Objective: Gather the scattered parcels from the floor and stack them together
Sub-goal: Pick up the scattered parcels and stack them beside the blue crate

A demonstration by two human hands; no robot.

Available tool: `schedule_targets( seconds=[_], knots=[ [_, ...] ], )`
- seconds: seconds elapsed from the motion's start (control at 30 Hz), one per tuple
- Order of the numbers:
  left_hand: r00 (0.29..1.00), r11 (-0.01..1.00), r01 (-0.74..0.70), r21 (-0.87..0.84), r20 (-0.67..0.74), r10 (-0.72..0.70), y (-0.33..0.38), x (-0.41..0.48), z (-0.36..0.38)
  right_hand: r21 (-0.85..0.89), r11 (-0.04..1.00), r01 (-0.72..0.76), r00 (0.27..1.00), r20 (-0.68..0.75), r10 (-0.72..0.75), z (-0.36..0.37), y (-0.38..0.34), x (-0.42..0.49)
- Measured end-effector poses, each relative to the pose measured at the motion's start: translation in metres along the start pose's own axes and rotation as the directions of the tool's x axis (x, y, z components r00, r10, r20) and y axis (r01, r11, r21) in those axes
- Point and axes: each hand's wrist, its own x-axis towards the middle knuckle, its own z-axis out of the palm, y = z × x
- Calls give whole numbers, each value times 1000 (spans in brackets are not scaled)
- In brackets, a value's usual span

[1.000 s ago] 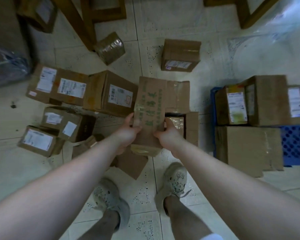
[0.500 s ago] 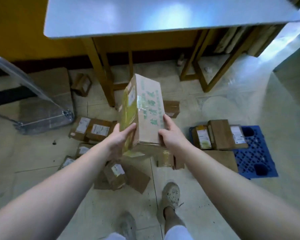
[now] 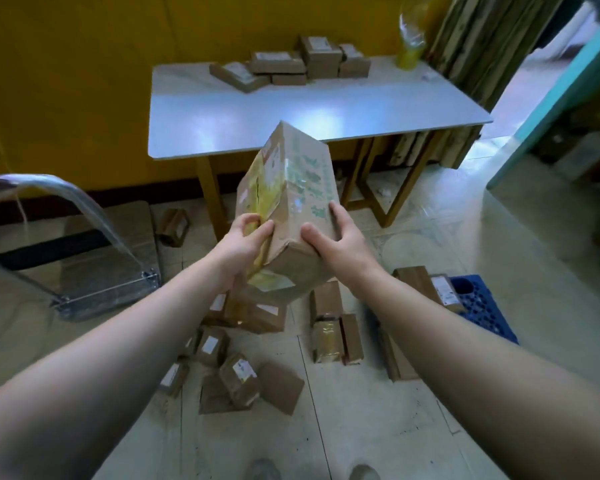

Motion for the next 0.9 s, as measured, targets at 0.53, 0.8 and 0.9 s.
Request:
schedule_targets(
  seconds=[0.53, 0.8, 0.9],
  knots=[
    [982, 995, -54, -87, -187, 37, 59, -99, 105, -60, 986, -156, 975, 152, 164, -165, -17, -52],
    [993, 988, -109, -108, 41, 114, 89, -129, 156, 223, 954, -201, 980, 53, 194, -250, -1, -87],
    [966, 988, -35, -151, 249, 72, 96, -132, 184, 289, 927, -237, 969, -5, 249, -278, 14, -103]
  ],
)
